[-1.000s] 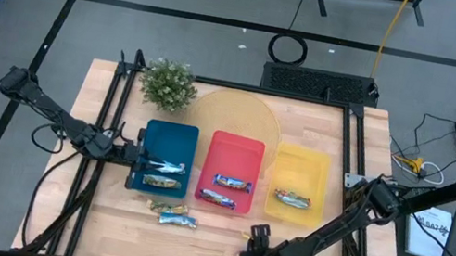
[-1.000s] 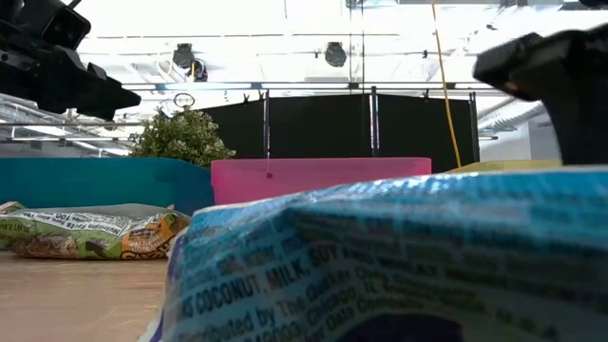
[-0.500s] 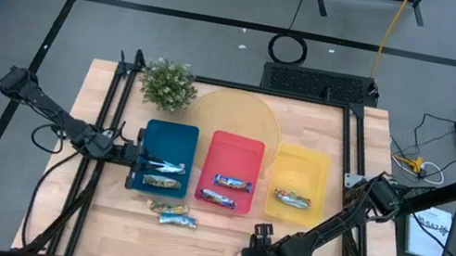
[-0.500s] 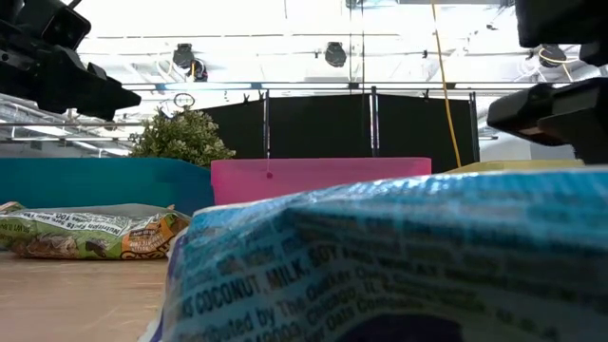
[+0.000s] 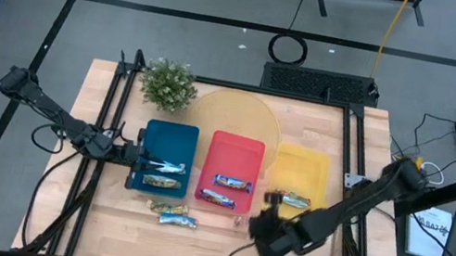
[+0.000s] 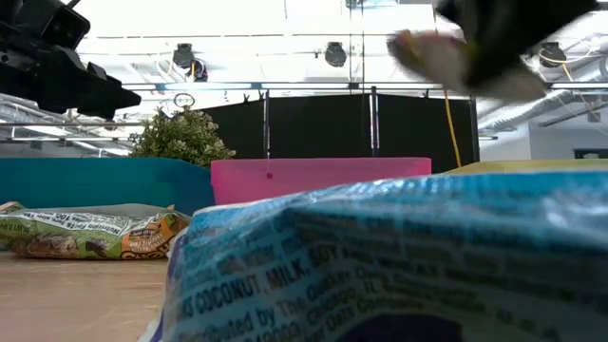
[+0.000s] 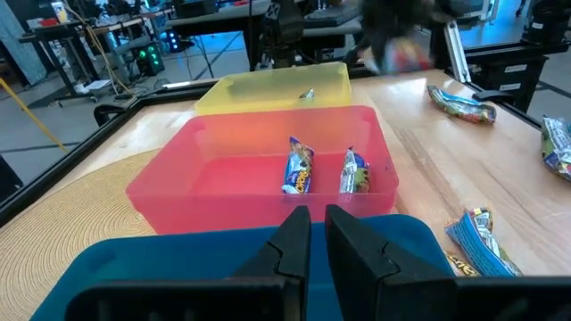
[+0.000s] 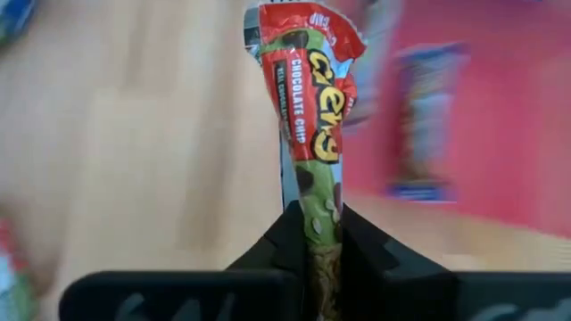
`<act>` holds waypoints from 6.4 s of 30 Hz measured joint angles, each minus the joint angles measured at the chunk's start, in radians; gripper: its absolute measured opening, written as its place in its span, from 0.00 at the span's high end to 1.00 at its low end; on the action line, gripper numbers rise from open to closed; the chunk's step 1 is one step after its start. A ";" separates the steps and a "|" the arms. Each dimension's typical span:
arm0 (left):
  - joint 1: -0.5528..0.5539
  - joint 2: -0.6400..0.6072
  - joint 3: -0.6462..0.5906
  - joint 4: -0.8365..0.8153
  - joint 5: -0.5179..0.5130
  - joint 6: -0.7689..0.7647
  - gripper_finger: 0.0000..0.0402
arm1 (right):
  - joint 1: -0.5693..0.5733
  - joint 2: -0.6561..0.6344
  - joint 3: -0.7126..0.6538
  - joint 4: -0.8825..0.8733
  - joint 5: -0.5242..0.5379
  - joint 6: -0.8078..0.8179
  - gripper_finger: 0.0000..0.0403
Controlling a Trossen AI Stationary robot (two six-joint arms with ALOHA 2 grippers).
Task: Pick and place Granola Bars by type
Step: Put the top red granola bar into the yellow bin, then put the orange granola bar into the blue bin
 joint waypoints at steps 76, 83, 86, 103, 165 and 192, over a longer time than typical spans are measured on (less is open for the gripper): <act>0.024 0.000 -0.001 -0.042 -0.144 -0.149 0.99 | -0.157 -0.358 -0.674 1.096 0.222 -0.497 1.00; 0.020 0.052 0.042 -0.126 -0.104 -0.212 0.92 | -0.188 -0.402 -0.732 1.186 0.331 -0.497 1.00; 0.009 0.139 0.102 -0.148 -0.125 -0.187 0.89 | -0.199 -0.419 -0.732 1.193 0.327 -0.505 1.00; -0.095 0.846 0.686 -0.386 -0.225 -0.212 0.58 | -0.219 -0.414 -0.733 1.220 0.168 -0.574 1.00; -0.408 1.192 0.887 -0.690 0.225 -0.722 0.49 | -0.220 -0.414 -0.732 1.188 0.171 -0.634 1.00; -0.329 1.430 1.141 -0.837 0.266 -0.739 0.49 | -0.225 -0.413 -0.731 1.194 0.169 -0.598 1.00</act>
